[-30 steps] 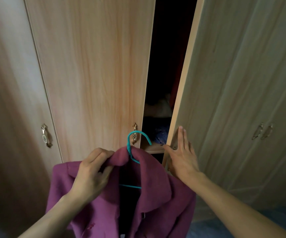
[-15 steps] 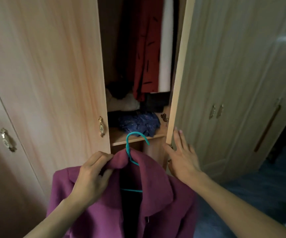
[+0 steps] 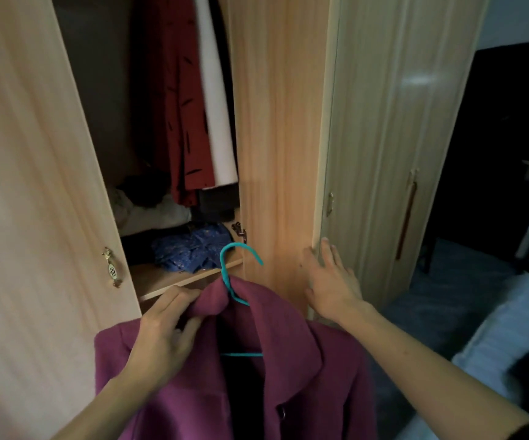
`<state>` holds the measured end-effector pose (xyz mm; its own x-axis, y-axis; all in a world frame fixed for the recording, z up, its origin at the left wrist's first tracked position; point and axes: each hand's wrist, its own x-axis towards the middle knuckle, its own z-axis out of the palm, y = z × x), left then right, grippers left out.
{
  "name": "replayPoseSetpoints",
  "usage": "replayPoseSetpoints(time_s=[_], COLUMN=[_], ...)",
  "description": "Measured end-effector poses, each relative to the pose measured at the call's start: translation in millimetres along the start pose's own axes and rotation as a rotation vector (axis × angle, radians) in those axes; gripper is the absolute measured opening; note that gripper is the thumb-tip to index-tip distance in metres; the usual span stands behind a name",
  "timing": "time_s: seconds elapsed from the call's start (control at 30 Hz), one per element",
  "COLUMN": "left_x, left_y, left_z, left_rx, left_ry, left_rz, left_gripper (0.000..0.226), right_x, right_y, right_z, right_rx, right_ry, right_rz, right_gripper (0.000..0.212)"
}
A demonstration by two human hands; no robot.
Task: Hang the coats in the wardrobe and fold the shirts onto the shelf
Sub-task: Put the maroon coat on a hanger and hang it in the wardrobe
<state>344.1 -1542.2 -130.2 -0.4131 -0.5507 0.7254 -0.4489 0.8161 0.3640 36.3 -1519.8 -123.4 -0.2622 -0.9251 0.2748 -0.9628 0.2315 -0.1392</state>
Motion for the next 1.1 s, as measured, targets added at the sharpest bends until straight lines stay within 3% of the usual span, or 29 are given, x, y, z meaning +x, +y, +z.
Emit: replayPoseSetpoints(time_s=[0.5,0.63,0.77,0.9,1.1], left_x=[17,19,24,28,26], left_y=[-11,-17,-25,-35,-55], left_z=[3,-5,-18,-32,-50], left_rx=[0.048,0.08,0.129,0.169,0.158], left_ry=[0.038,0.071,0.103,0.137,0.194], left_rz=[0.038,0.043,-0.022,-0.073,-0.068], left_gripper=[0.033,0.033,0.028,0.027,0.025], right_x=[9,4,-8,-12,3], right_y=[4,-11,-36,-62,-112], right_z=[-15,-19,-19,-16,-6], right_rx=[0.063,0.164,0.366,0.321,0.427], right_ry=[0.096,0.148,0.114,0.12,0.161], right_rz=[-0.106,-0.155,-0.343,-0.54,-0.531], right_gripper=[0.084,0.074,0.071,0.063,0.04])
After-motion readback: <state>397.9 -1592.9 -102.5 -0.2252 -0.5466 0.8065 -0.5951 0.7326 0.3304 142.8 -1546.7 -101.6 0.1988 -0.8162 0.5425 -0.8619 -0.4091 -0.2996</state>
